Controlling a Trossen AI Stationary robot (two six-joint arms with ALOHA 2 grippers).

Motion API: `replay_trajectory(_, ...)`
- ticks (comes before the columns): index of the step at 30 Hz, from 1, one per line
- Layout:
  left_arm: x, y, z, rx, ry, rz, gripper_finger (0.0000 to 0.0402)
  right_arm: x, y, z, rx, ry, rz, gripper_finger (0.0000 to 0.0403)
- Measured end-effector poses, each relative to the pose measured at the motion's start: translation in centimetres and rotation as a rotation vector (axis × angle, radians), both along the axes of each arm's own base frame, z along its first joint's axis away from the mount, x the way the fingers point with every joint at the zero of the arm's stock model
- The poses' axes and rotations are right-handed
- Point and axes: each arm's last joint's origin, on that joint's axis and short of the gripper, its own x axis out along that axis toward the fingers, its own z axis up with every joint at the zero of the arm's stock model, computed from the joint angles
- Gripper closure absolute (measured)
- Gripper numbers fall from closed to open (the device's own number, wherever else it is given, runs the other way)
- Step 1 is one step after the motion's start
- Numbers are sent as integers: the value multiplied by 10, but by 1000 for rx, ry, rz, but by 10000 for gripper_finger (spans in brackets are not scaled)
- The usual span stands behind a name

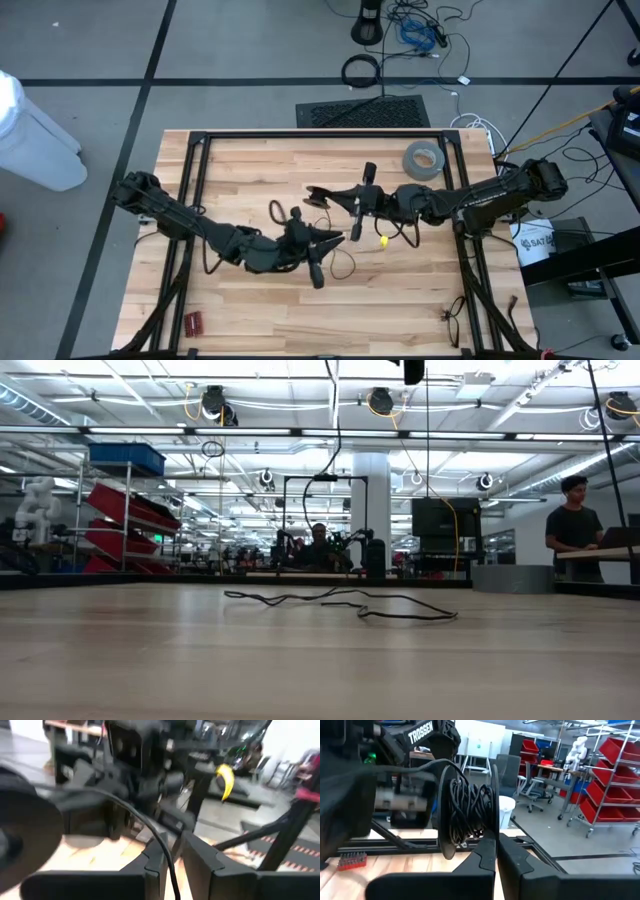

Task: Coil cords
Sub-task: Coil the black wire onto the spool

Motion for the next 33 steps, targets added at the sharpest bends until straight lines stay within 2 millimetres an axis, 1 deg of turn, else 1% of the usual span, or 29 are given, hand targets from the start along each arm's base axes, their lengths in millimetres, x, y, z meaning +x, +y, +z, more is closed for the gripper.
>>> replay_trajectory(4, 1, 3, -10, -33, 86, -45, 337, 1, -7, 1, 0, -7, 25, 403)
replay_trajectory(6, 0, 1, -13, -28, 112, -54, 325, 2, -9, 0, 3, -7, 41, 403)
replay_trajectory(10, 1, 3, -14, -41, 112, -49, 280, 3, -13, 0, 28, -3, 88, 403)
replay_trajectory(14, 1, 5, -15, -34, 125, -18, 234, 3, -13, -1, 38, 4, 112, 403)
replay_trajectory(19, -3, -6, -13, -59, 103, -54, 198, 3, -15, -1, 30, 0, 110, 403)
replay_trajectory(23, -4, -14, -20, -52, 127, -64, 174, 3, -18, -1, 38, 2, 142, 403)
replay_trajectory(28, -4, -14, -25, -34, 151, -10, 150, 3, -18, -2, 57, 6, 174, 403)
replay_trajectory(33, -7, -21, -26, -45, 159, -22, 145, 4, -17, -4, 75, 30, 201, 403)
